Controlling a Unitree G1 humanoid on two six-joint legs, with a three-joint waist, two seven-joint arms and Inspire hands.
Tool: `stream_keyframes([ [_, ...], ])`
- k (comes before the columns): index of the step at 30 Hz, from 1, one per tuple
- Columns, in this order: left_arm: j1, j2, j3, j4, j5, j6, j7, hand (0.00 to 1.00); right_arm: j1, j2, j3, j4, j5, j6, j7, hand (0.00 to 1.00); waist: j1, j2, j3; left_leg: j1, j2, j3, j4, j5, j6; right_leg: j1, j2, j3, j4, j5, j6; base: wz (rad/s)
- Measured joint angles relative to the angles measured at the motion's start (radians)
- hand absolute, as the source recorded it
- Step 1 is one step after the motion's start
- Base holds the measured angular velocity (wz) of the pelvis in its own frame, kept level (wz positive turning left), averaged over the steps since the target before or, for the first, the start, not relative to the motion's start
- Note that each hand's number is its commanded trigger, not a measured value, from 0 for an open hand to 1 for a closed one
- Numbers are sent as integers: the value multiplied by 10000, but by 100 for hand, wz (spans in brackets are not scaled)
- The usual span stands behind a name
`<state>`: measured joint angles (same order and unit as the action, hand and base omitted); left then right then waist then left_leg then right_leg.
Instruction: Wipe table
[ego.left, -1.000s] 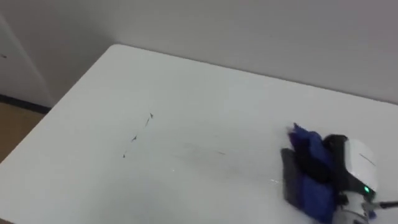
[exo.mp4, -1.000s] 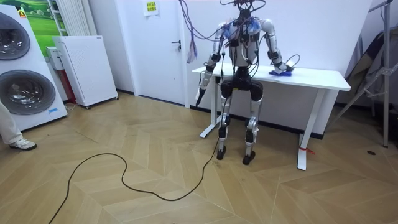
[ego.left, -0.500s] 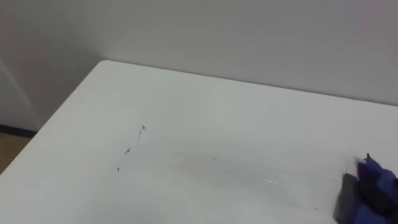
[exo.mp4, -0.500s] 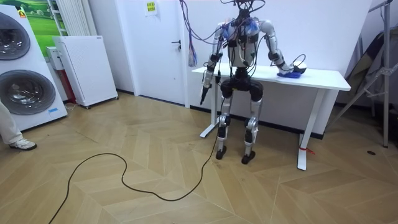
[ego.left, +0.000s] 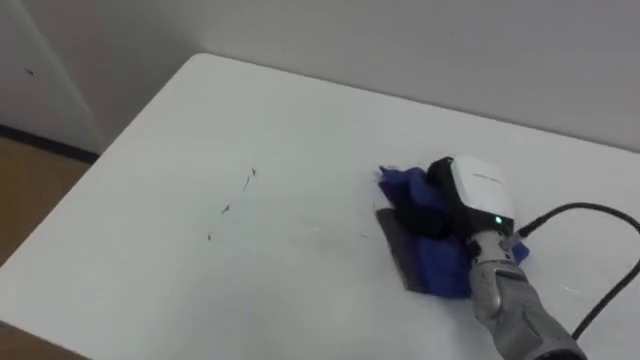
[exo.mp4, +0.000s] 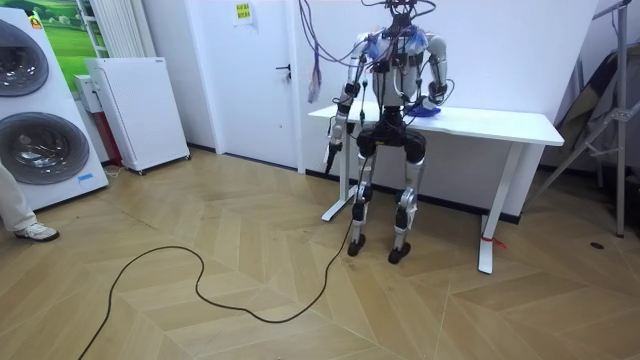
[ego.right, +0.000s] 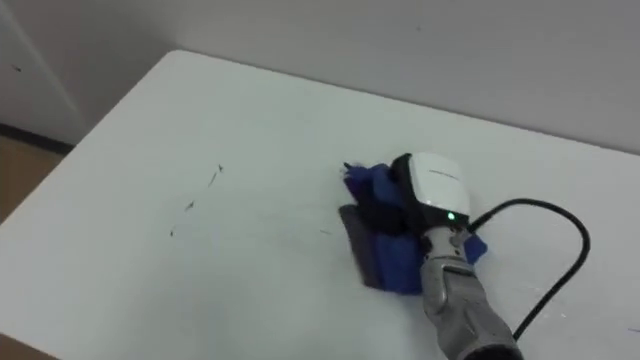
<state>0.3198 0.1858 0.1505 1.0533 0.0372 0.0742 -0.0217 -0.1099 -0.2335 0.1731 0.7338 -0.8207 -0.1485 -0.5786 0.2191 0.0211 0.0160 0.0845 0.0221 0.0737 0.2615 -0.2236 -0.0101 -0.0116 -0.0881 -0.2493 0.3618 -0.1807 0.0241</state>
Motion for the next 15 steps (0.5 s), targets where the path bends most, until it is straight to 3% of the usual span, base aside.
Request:
stream_keyframes([
  [2, -234, 125, 403, -11, 141, -196, 144, 0, 373, -82, -459, 378, 319, -258, -515, 100, -88, -24, -10, 164, 21, 469, 35, -164, 263, -96, -179, 12, 501, -84, 128, -4],
  [3, -460, 284, 459, -22, 175, -284, 196, 0, 442, -176, -680, 637, 626, -307, -797, 100, -245, 66, -64, 165, 185, 787, 81, -420, 373, -224, -199, 6, 729, -126, 182, -27],
  [5, -638, 501, 676, -14, 170, -372, 351, 0, 530, -295, -1058, 1026, 1070, -350, -1173, 100, -311, 71, -79, 83, 259, 1256, 186, -596, 512, -437, -370, -28, 1009, -112, 217, -40],
  [8, -797, 823, 827, -28, 107, -505, 690, 0, 628, -693, -1301, 1713, 1989, -346, -1508, 100, -630, 206, -234, -223, 475, 1659, 788, -921, 625, -1000, -1240, -83, 2110, -350, 446, -17],
  [10, -942, 994, 823, -75, -27, -590, 791, 0, 771, -759, -1629, 2143, 2407, -351, -1603, 100, -848, 130, -289, -277, 612, 1626, 915, -966, 603, -766, -1926, 39, 1162, -335, 635, 12],
  [12, -991, 1018, 820, -190, -39, -586, 790, 0, 895, -757, -1954, 2304, 2424, -384, -1628, 100, -1030, -28, -339, -530, 708, 1393, 1089, -986, 565, -538, -2265, -27, 179, -110, 829, 27],
  [14, -1011, 1011, 798, -276, -58, -582, 780, 0, 1164, -743, -2088, 2305, 2378, -396, -1643, 100, -1025, -218, -378, -627, 824, 1243, 1194, -998, 453, -281, -2331, -65, -536, 331, 878, 25],
  [15, -934, 980, 797, -281, -63, -573, 770, 0, 1359, -720, -2118, 2304, 2366, -476, -1640, 100, -1023, -319, -414, -605, 911, 1140, 1216, -1018, 341, -43, -2293, -322, -898, 597, 918, 12],
])
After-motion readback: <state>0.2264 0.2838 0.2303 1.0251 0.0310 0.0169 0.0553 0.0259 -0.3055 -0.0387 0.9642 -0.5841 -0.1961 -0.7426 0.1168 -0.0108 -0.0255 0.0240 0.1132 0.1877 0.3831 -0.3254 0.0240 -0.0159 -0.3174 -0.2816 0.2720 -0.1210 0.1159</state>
